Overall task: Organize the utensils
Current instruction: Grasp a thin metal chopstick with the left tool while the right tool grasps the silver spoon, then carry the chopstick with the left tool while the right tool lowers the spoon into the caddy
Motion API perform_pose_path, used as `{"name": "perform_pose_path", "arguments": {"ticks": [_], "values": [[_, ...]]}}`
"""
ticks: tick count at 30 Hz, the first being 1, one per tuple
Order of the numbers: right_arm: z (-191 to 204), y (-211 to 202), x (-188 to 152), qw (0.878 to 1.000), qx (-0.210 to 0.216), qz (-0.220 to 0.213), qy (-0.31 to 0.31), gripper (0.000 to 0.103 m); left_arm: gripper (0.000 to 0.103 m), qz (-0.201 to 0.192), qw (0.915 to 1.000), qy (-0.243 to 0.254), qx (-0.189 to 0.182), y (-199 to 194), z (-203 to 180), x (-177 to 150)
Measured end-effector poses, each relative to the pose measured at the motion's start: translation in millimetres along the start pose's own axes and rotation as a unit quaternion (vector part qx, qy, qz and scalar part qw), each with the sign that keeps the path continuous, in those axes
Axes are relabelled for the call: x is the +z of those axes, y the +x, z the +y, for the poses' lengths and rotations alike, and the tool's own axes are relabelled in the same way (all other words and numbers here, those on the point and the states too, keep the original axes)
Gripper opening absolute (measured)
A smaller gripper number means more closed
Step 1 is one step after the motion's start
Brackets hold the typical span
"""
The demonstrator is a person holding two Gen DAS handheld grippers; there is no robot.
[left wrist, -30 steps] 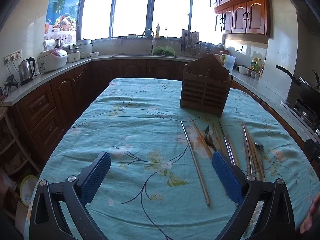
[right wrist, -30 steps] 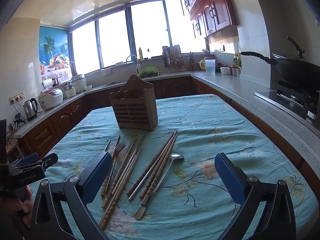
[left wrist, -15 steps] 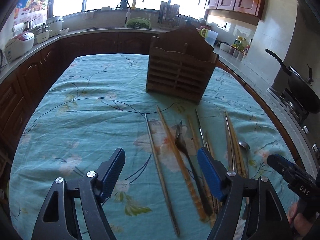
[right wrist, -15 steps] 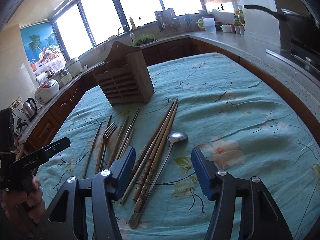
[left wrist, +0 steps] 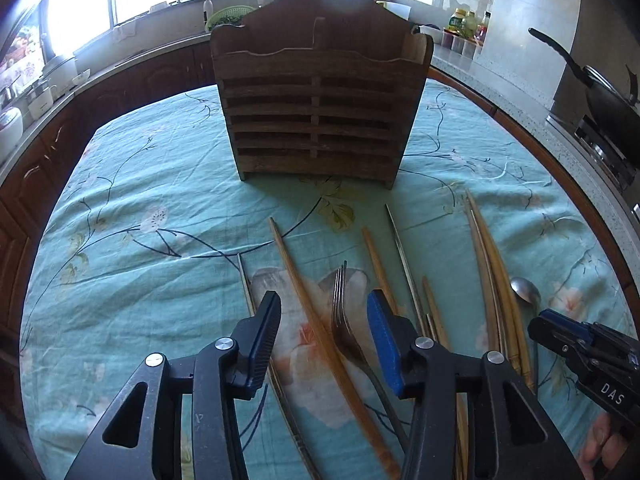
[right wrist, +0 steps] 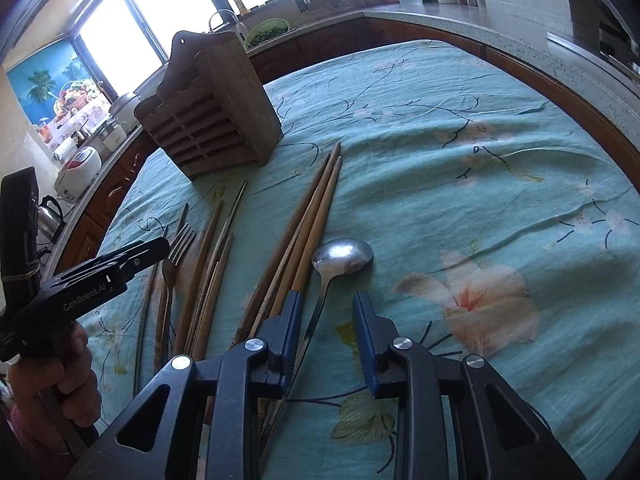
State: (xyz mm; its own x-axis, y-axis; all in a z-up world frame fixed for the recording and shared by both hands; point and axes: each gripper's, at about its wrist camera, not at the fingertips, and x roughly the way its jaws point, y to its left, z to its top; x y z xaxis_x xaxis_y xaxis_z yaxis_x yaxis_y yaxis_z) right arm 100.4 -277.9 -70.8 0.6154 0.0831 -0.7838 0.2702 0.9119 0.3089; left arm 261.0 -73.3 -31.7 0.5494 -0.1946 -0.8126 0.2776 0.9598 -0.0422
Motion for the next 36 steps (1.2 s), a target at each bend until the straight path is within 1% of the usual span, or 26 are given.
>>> {"name": "perform_pose_path", "arguments": {"ticks": [1,2,4,5,6,7,8,10,13,17,24,31,36], "values": [[-0.7,1.1,1.9,1.000,0.001,0.002,0.000,0.020,0.034,0.006,1.0000,0.003,0.001,6.6,-2.8,3.9],[-1.4,2.2,3.6,1.000,0.004,0.004,0.001,0.019,0.032,0.011,0.9999,0.006,-0.001,11.2,-3.8,6.1],[-3.3,5.3,6.3,1.000,0.010,0.007,0.004,0.017,0.024,0.019,0.9997,0.014,-0.002,18.0,-7.2,8.2],[-3.9,5.7,7.1,1.000,0.009,0.007,0.003,0.014,0.022,0.024,0.9995,0.021,-0.001,22.7,-9.8,8.5],[-4.0,6.3,7.8,1.000,0.009,0.007,0.002,0.012,0.020,0.020,0.9993,0.030,0.004,23.9,-12.2,8.1],[-3.3,7.7,8.7,1.000,0.012,0.007,0.002,0.010,0.012,0.018,0.9989,0.042,0.011,25.1,-15.6,8.1],[-3.6,6.9,8.7,1.000,0.016,0.007,0.003,0.007,0.007,0.018,0.9986,0.049,0.011,25.6,-17.0,7.3],[-3.0,4.5,8.5,1.000,0.029,0.007,0.007,0.004,0.002,0.017,0.9988,0.046,-0.001,25.0,-16.5,6.0],[2.6,-6.3,8.5,0.999,0.035,-0.007,0.001,0.002,0.001,0.000,0.9992,0.039,-0.011,12.5,-10.5,3.5],[10.9,-24.6,12.9,0.999,0.045,-0.030,-0.007,0.002,0.001,-0.028,0.9988,0.006,-0.039,-16.1,5.3,-1.2],[20.8,-62.7,23.4,0.995,0.050,-0.081,-0.018,0.002,0.001,-0.085,0.9926,-0.048,-0.072,-68.2,35.9,-18.3],[38.5,-91.0,35.1,0.990,0.050,-0.125,-0.041,0.002,0.000,-0.137,0.9851,-0.067,-0.080,-113.4,53.2,-32.5],[48.6,-103.1,42.0,0.986,0.048,-0.150,-0.058,0.002,0.000,-0.171,0.9805,-0.070,-0.067,-135.4,60.2,-36.2]]}}
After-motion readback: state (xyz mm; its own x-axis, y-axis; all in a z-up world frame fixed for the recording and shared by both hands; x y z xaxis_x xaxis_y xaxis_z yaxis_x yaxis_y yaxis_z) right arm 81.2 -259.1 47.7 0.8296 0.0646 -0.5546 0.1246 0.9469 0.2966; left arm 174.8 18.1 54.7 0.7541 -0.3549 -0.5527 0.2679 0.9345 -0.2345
